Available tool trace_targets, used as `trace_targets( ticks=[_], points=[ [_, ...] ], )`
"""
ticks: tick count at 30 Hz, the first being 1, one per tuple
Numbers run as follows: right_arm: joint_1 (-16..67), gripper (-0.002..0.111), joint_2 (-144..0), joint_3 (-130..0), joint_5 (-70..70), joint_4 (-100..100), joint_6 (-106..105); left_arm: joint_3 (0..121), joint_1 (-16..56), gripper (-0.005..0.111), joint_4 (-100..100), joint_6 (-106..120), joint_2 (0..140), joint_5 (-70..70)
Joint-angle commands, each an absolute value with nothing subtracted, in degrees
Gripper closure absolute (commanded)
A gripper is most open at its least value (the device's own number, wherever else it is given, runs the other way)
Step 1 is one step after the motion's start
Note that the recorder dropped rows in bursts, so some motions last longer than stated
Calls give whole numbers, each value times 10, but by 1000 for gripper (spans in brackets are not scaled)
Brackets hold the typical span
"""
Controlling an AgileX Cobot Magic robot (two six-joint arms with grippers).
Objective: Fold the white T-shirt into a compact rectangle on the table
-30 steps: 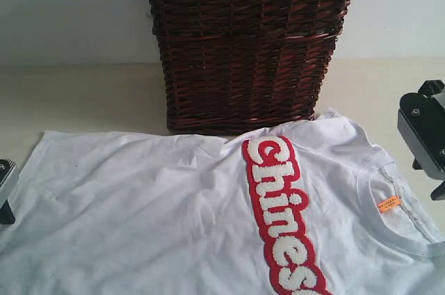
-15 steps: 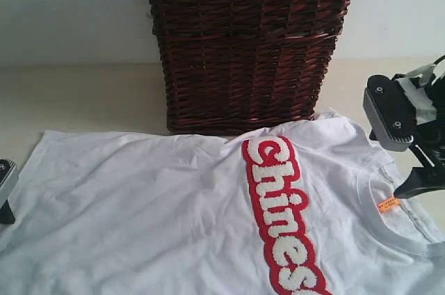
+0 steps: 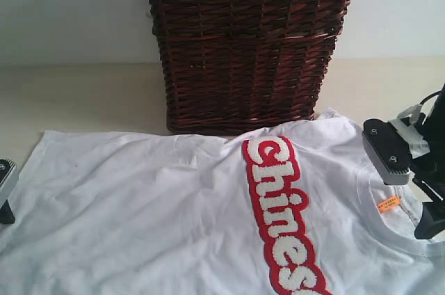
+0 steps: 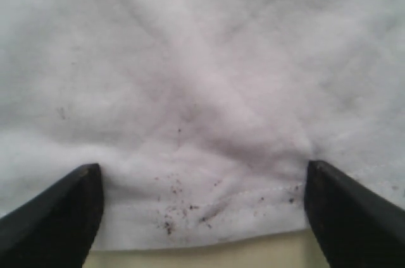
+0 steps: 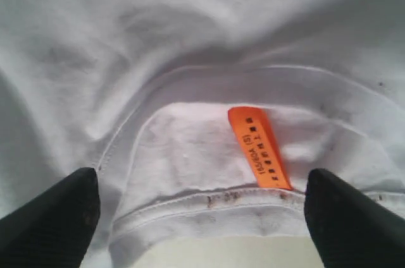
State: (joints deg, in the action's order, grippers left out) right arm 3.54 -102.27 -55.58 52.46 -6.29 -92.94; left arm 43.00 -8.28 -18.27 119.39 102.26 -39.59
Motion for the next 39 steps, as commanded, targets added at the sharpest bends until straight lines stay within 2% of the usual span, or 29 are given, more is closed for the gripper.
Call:
trace_targets(
  ticks=[1,16,31,39],
  points=[
    [32,24,-1047,-558,475,-59,-928,422,-79,23,-171,1201,1043,-374],
    [32,27,-1043,-558,467,-82,-937,422,-79,23,-171,1201,1043,-374],
    [32,27,-1105,-558,442,-23,-868,422,-79,23,-171,1201,1043,-374],
    [32,27,-1050,-558,435,-30,-875,422,-79,23,-171,1201,1043,-374]
  ],
)
